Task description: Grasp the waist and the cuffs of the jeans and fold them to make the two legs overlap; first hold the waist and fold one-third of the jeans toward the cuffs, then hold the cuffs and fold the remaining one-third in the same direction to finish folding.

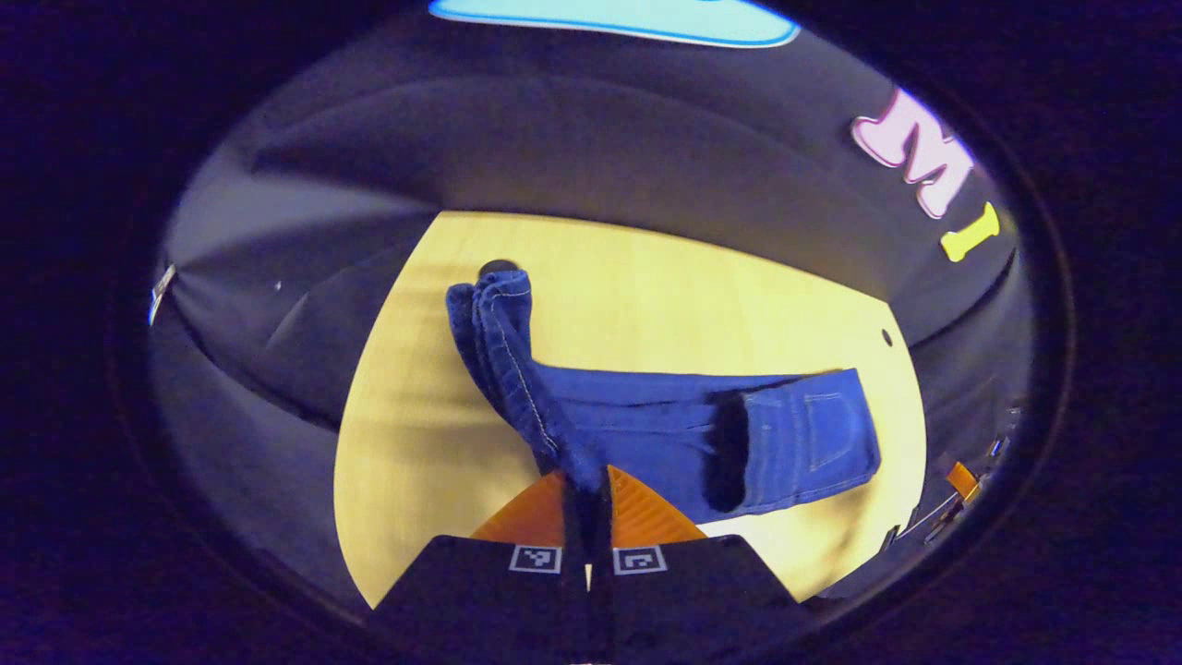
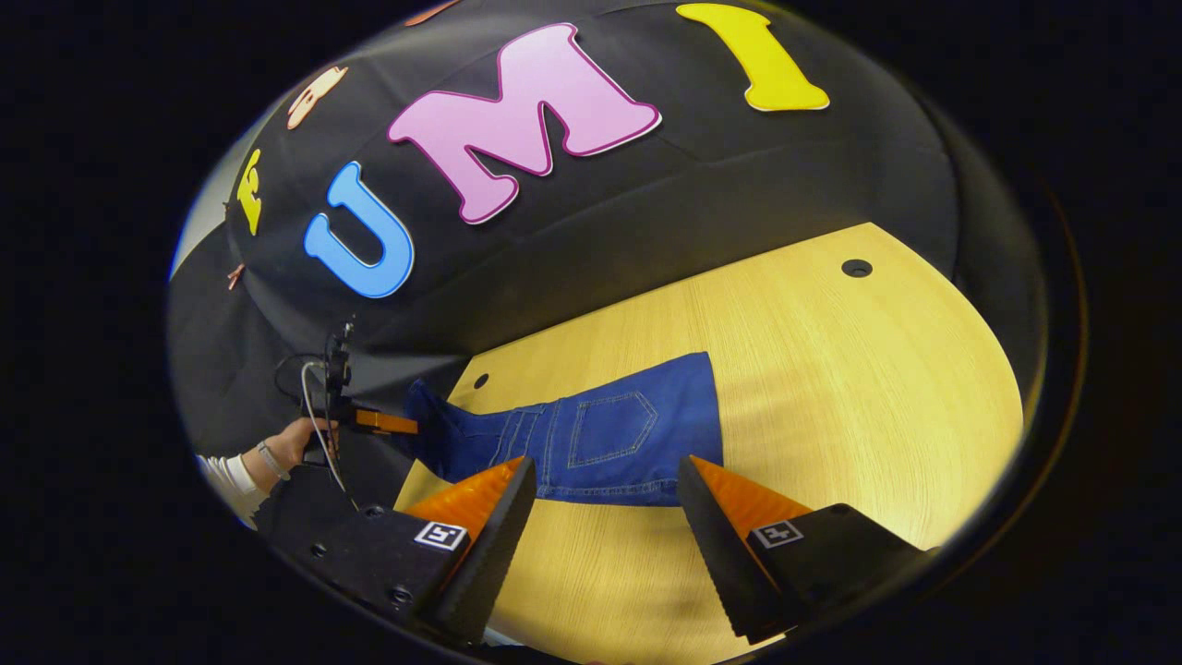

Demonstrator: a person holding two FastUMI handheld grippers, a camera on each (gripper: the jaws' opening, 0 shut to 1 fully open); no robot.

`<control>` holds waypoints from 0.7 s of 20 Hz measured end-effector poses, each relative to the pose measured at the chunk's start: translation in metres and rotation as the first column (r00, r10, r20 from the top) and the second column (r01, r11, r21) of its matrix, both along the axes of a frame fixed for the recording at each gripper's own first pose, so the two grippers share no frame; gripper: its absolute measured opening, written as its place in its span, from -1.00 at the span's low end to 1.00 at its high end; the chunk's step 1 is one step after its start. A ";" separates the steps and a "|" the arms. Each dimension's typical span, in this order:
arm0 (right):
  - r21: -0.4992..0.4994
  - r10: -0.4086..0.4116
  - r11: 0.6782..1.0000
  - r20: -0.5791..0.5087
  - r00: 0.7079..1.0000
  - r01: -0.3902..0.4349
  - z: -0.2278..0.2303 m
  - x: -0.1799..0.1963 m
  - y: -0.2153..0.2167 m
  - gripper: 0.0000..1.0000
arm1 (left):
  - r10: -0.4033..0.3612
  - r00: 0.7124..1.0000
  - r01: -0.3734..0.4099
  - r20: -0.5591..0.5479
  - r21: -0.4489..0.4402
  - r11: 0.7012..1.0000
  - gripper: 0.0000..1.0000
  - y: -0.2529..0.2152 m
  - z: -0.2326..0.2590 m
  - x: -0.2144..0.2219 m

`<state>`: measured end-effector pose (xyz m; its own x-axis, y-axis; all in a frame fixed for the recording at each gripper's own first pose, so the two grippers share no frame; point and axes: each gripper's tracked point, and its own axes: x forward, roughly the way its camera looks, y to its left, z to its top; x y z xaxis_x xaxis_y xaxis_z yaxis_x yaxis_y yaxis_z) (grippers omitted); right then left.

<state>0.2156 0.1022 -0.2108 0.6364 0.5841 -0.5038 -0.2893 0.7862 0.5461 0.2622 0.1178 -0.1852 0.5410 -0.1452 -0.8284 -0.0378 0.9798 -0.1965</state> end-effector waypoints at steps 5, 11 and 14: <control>-0.007 0.018 1.000 0.030 0.999 -0.018 0.009 0.010 -0.018 0.90 | -0.233 0.959 0.241 0.160 -0.032 0.970 -0.88 -0.174 0.067 0.025; -0.096 0.077 0.993 0.099 0.992 -0.068 0.004 0.003 -0.055 0.90 | -0.402 0.914 0.400 0.046 0.052 0.915 -0.88 -0.305 -0.040 0.024; -0.086 0.123 0.990 0.118 0.985 -0.114 0.011 -0.003 -0.061 0.91 | -0.389 0.916 0.399 -0.097 0.121 0.909 -0.83 -0.313 -0.102 0.012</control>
<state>0.2124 0.0412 -0.1996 0.6250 0.6208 -0.4733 -0.4442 0.7814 0.4383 0.2739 -0.1950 -0.2870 0.4037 -0.2187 -0.8884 0.3478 0.9348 -0.0720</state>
